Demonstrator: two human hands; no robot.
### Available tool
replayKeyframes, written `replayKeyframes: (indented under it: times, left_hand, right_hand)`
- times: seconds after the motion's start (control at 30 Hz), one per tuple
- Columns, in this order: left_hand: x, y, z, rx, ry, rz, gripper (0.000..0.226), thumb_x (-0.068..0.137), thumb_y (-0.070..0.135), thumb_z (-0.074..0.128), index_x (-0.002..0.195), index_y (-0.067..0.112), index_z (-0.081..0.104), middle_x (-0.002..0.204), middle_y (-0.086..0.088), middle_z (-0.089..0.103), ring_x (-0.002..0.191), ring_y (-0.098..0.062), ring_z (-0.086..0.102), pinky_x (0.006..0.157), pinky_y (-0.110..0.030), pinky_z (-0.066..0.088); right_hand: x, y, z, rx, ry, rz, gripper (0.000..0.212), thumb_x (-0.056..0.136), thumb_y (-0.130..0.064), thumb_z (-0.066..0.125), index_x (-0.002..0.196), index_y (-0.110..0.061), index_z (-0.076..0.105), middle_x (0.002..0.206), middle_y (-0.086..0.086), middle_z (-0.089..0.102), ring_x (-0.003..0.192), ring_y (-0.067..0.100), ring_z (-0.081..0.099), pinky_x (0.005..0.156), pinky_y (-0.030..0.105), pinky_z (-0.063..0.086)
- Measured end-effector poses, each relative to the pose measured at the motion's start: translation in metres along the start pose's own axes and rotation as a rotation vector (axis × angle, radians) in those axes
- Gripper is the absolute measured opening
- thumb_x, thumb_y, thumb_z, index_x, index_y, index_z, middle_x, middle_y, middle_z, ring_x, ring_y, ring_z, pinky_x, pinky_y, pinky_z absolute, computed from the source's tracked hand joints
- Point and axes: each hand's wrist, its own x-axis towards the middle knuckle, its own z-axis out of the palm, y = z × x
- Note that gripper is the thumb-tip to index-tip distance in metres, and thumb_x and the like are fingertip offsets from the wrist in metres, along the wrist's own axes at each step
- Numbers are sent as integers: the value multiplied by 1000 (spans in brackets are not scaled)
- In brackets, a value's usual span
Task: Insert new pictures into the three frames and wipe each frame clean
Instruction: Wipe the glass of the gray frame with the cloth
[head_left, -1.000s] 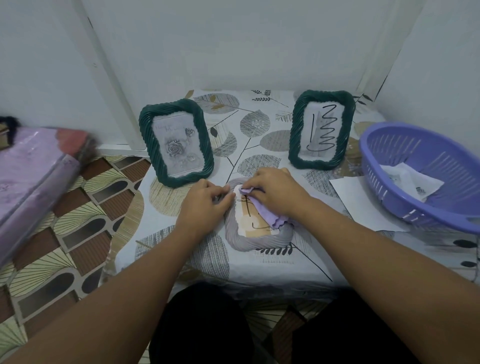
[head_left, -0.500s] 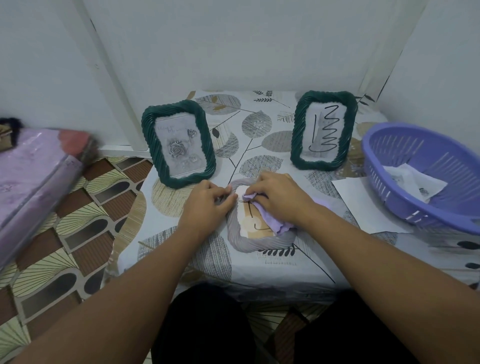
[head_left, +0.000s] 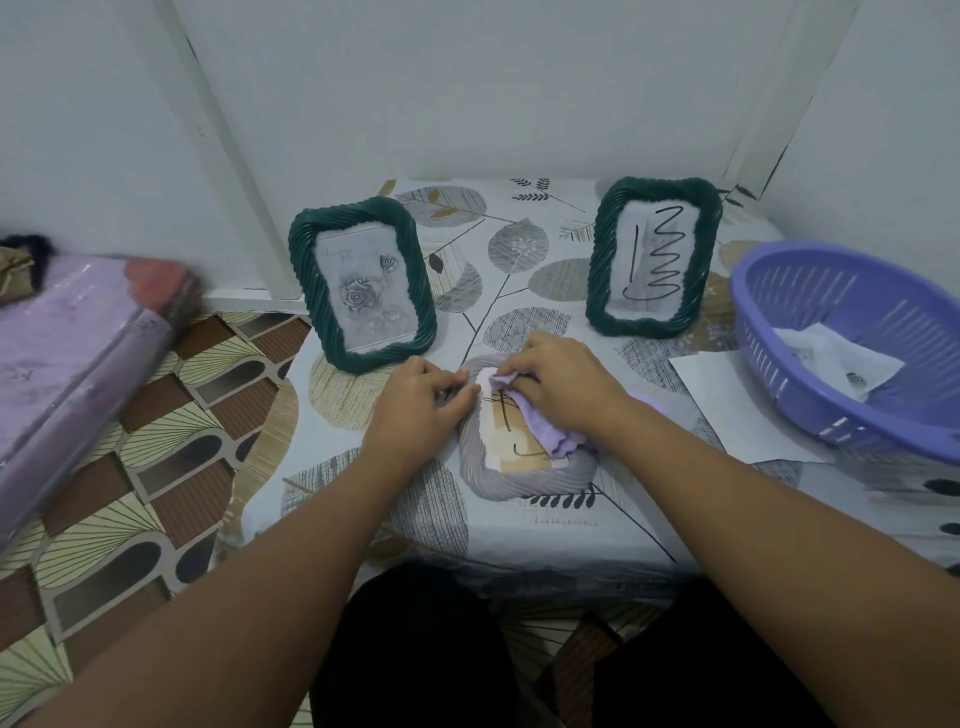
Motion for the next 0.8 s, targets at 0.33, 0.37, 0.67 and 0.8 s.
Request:
replayKeyframes:
  times: [0.33, 0.37, 0.67, 0.8]
  left_hand:
    - [-1, 2, -2, 6, 3, 13, 31, 92, 43, 71, 114, 23, 79, 91, 1, 56, 88, -16, 56, 78, -38, 50]
    - [-1, 3, -2, 8, -1, 12, 31, 92, 43, 71, 115, 23, 78, 92, 1, 56, 88, -16, 56, 79, -38, 50]
    - [-2, 5, -3, 1, 1, 14, 29, 92, 41, 71, 114, 23, 79, 91, 1, 56, 87, -16, 56, 77, -33, 46]
    - [-2, 4, -3, 23, 1, 17, 28, 92, 42, 71, 113, 24, 79, 90, 1, 56, 87, -15, 55, 74, -31, 42]
  right_hand:
    - [-5, 3, -1, 25, -13, -10, 19, 97, -41, 65, 110, -35, 77, 96, -3, 56, 93, 19, 56, 83, 39, 45]
    - [-1, 0, -1, 13, -7, 0, 19, 97, -40, 65, 111, -35, 77, 95, -5, 53, 92, 19, 55, 82, 37, 44]
    - [-12, 3, 3, 55, -8, -37, 20, 96, -40, 66, 111, -33, 77, 96, -6, 53, 90, 15, 54, 87, 39, 45]
    - [-6, -3, 0, 43, -1, -25, 20, 97, -41, 66, 110, -32, 78, 94, -6, 50, 93, 20, 55, 85, 39, 45]
